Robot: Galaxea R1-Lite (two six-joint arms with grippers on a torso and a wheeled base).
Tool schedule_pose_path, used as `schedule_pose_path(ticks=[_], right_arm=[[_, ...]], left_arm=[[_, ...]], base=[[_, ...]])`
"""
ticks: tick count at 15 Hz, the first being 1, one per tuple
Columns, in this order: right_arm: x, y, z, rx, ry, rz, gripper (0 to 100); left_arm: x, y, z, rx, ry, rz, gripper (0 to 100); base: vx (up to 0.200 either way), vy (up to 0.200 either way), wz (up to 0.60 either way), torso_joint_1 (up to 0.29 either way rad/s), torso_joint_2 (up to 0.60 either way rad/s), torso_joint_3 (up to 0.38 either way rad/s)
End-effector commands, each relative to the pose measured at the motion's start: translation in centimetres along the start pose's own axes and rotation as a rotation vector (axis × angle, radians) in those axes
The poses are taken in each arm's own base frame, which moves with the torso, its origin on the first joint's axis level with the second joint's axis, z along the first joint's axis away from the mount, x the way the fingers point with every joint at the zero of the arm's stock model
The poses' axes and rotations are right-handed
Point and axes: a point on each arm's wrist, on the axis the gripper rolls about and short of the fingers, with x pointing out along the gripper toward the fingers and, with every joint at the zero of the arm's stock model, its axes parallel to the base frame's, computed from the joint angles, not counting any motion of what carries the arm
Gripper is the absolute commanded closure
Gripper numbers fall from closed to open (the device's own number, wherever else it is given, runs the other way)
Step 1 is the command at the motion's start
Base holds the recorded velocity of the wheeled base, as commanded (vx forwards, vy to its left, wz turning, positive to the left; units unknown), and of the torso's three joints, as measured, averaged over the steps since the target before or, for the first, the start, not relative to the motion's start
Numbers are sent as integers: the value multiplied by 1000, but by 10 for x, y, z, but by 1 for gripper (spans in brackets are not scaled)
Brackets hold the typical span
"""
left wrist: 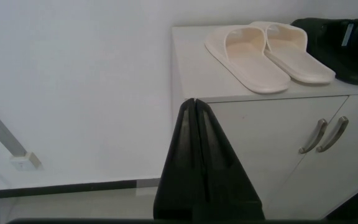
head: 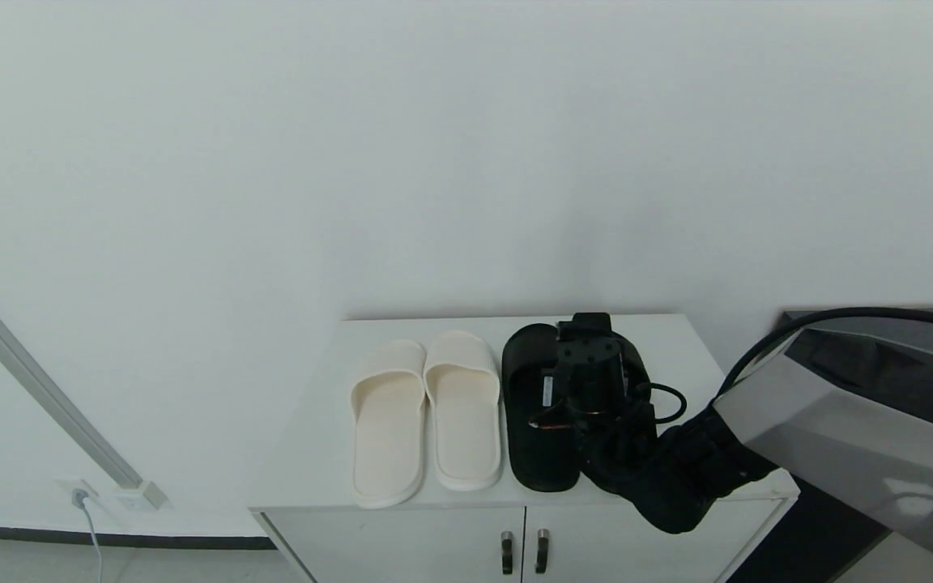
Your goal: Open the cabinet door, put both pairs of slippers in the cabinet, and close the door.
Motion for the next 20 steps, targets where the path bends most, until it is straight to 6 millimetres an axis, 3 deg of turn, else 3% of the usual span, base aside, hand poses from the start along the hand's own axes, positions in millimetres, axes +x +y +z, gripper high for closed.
schedule_pose_path(ticks=[1, 6, 11, 13, 17, 20], right_arm=[[-2, -1, 5, 5, -8, -1, 100], [-12, -12, 19, -36, -30, -10, 100], [-76, -49, 40, -114, -4, 201, 100], [-113, -68, 42, -130, 36, 376, 100], [-166, -87, 51, -124, 50, 697, 100], [-183, -97, 53, -137, 86, 790, 100]], left_arm=[[0, 0, 0, 2, 1, -1, 100], [0, 0, 0, 2, 1, 1, 100], [0, 0, 0, 2, 1, 1, 100], [0, 0, 0, 2, 1, 1, 100], [0, 0, 0, 3, 1, 1, 100], [0, 0, 0, 2, 1, 1, 100]], base=[[0, 0, 0, 0, 0, 0], [0, 0, 0, 0, 0, 0], [0, 0, 0, 0, 0, 0], [0, 0, 0, 0, 0, 0], [0, 0, 0, 0, 0, 0], [0, 0, 0, 0, 0, 0]])
